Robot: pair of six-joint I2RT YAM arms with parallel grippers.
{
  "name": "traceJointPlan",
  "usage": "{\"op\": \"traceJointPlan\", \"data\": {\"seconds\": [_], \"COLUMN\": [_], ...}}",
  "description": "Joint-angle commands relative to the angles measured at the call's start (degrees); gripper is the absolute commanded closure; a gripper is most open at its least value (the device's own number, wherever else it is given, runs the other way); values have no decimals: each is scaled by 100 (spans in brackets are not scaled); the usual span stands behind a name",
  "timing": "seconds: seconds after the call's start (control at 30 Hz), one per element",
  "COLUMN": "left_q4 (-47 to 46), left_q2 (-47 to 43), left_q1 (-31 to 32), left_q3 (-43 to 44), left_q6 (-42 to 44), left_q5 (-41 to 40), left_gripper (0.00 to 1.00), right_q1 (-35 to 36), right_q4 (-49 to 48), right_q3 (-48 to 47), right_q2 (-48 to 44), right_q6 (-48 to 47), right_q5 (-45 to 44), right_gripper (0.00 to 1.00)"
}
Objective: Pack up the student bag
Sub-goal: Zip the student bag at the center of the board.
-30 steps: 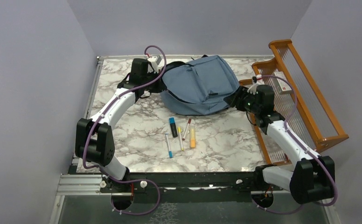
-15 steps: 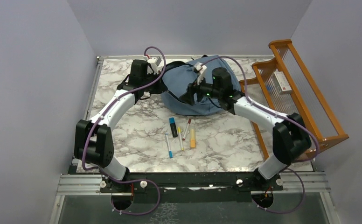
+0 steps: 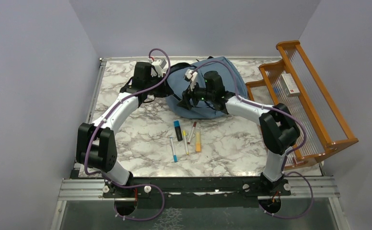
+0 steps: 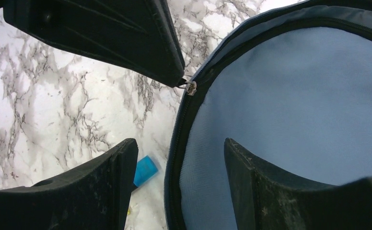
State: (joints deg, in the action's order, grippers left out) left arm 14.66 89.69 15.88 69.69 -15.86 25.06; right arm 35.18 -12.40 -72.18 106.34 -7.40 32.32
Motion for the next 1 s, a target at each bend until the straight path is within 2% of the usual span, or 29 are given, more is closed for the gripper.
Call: {"op": "traceJointPlan", "data": {"seconds": [0.0, 0.33, 0.47, 0.6, 0.67, 0.83, 0.9, 0.97], "left_q4": [-209, -226, -226, -242, -255, -281, -173, 21], "left_q2": [-162, -192, -238, -237, -216, -241, -222, -150], "left_q1": [36, 81, 99, 108, 125, 135, 135, 129], "left_q3": [44, 21, -7, -34, -18, -43, 3, 139], "left_q6": [-74, -206, -225, -270, -301, -356, -333, -256], "left_q5": [312, 311, 365, 383, 411, 258, 53, -151], "left_gripper": [100, 100, 100, 100, 100, 100, 100, 100], "right_q1": [119, 178, 212, 264, 286, 286, 285, 279], "right_q4": [-202, -456, -393, -321, -301, -203, -173, -30], "right_q3": [-211, -59, -155, -192, -191, -126, -11, 67], "right_q2": [155, 309, 438, 479, 465, 326, 203, 80], "right_q6": [-206, -315, -330, -356, -365, -400, -440, -516], "right_q5": [47, -590, -569, -481, -453, -215, -92, 108], "right_gripper": [31, 46, 54, 57, 64, 90, 97, 99]}}
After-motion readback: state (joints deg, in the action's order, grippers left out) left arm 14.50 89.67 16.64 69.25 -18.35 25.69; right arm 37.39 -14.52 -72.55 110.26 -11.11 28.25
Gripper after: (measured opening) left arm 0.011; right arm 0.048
